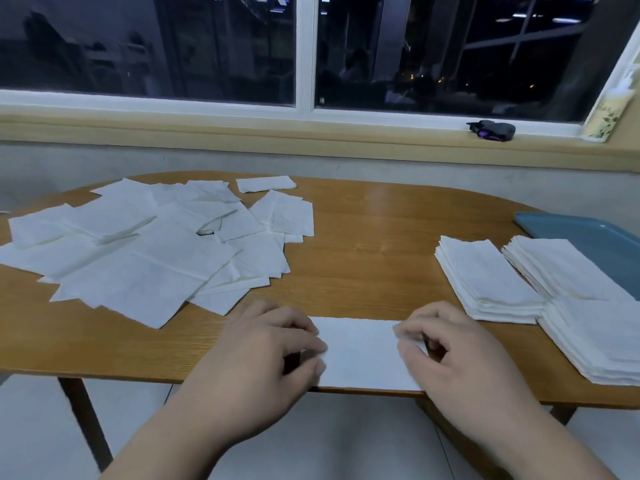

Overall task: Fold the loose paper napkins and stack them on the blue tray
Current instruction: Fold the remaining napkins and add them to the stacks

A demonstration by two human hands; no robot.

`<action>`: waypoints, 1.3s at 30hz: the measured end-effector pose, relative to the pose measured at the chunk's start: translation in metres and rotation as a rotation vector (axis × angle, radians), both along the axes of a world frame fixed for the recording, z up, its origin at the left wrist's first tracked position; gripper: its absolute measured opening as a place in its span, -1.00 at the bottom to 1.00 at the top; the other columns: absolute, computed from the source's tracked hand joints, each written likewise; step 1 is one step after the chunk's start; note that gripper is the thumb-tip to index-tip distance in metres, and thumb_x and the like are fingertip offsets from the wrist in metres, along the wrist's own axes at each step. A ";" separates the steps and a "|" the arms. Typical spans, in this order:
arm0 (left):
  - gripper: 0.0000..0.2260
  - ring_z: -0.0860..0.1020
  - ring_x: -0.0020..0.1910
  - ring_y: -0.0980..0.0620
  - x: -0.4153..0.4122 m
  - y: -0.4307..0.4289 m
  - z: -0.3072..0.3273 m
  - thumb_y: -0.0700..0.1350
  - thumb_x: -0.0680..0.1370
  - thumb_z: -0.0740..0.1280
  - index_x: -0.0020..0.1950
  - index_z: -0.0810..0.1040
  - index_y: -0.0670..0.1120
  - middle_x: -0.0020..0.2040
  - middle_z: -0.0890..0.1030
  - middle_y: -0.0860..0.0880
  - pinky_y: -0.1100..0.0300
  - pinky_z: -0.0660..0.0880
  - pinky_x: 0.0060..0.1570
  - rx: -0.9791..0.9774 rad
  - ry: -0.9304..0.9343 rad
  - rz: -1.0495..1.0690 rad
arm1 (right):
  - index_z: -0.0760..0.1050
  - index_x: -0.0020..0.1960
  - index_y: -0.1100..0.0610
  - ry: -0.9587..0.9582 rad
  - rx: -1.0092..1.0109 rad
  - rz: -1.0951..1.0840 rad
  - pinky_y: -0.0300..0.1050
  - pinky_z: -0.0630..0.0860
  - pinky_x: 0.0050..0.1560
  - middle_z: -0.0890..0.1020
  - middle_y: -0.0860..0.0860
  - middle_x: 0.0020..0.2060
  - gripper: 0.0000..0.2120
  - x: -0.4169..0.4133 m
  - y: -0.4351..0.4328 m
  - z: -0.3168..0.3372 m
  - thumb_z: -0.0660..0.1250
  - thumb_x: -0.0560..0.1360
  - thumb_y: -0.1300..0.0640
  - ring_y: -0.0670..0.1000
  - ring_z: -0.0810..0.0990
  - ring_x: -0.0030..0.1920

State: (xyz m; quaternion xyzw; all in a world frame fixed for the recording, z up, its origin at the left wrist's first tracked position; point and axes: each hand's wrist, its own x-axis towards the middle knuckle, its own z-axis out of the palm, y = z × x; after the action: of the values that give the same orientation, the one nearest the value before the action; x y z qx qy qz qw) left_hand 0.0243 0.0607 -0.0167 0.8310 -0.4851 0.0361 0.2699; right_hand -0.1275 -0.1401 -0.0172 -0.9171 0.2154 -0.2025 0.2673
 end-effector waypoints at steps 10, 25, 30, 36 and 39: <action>-0.81 0.23 0.22 0.33 0.023 0.019 0.008 0.18 0.55 0.29 0.12 0.63 0.28 0.11 0.46 0.41 0.23 0.20 0.28 0.030 0.073 0.043 | 0.61 0.09 -0.16 0.086 -0.029 0.098 -0.32 0.36 -0.12 0.53 -0.27 0.04 -0.85 0.124 -0.026 0.034 0.32 0.58 0.01 -0.24 0.48 -0.02; -0.81 0.31 0.14 0.28 0.038 0.019 -0.002 0.14 0.50 0.34 0.08 0.63 0.21 0.07 0.47 0.36 0.20 0.25 0.25 -0.056 0.110 0.061 | 0.60 0.13 -0.06 0.114 -0.181 0.042 -0.14 0.39 -0.03 0.54 -0.15 0.01 -0.83 0.245 -0.043 0.011 0.34 0.56 -0.02 -0.06 0.50 0.03; -0.82 0.30 0.14 0.28 0.037 0.020 0.000 0.13 0.51 0.34 0.08 0.63 0.21 0.08 0.47 0.36 0.23 0.22 0.25 -0.053 0.117 0.065 | 0.59 0.00 -0.01 0.151 -0.307 0.008 -0.13 0.37 -0.10 0.50 -0.13 -0.05 -0.88 0.235 -0.045 0.013 0.27 0.61 0.07 -0.05 0.46 -0.06; -0.82 0.30 0.16 0.28 0.035 0.020 0.002 0.11 0.51 0.34 0.08 0.63 0.21 0.08 0.48 0.35 0.19 0.23 0.27 -0.048 0.111 0.065 | 0.56 -0.03 -0.04 0.127 -0.191 -0.052 -0.14 0.42 -0.18 0.60 -0.14 -0.06 -0.90 0.203 -0.042 0.021 0.28 0.61 0.06 -0.09 0.51 -0.11; -0.83 0.29 0.19 0.28 0.035 0.019 0.002 0.10 0.50 0.34 0.06 0.64 0.22 0.06 0.50 0.37 0.19 0.27 0.27 -0.060 0.116 0.067 | 0.60 -0.08 -0.10 0.089 -0.050 -0.073 -0.12 0.50 -0.22 0.63 -0.13 -0.18 -0.89 0.165 -0.033 0.038 0.33 0.59 0.03 -0.07 0.58 -0.16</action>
State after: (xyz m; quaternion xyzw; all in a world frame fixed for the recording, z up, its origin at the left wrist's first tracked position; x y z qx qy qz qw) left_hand 0.0588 0.0800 -0.0143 0.8391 -0.4392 0.0113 0.3208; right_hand 0.0370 -0.1730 0.0203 -0.9232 0.2553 -0.1766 0.2267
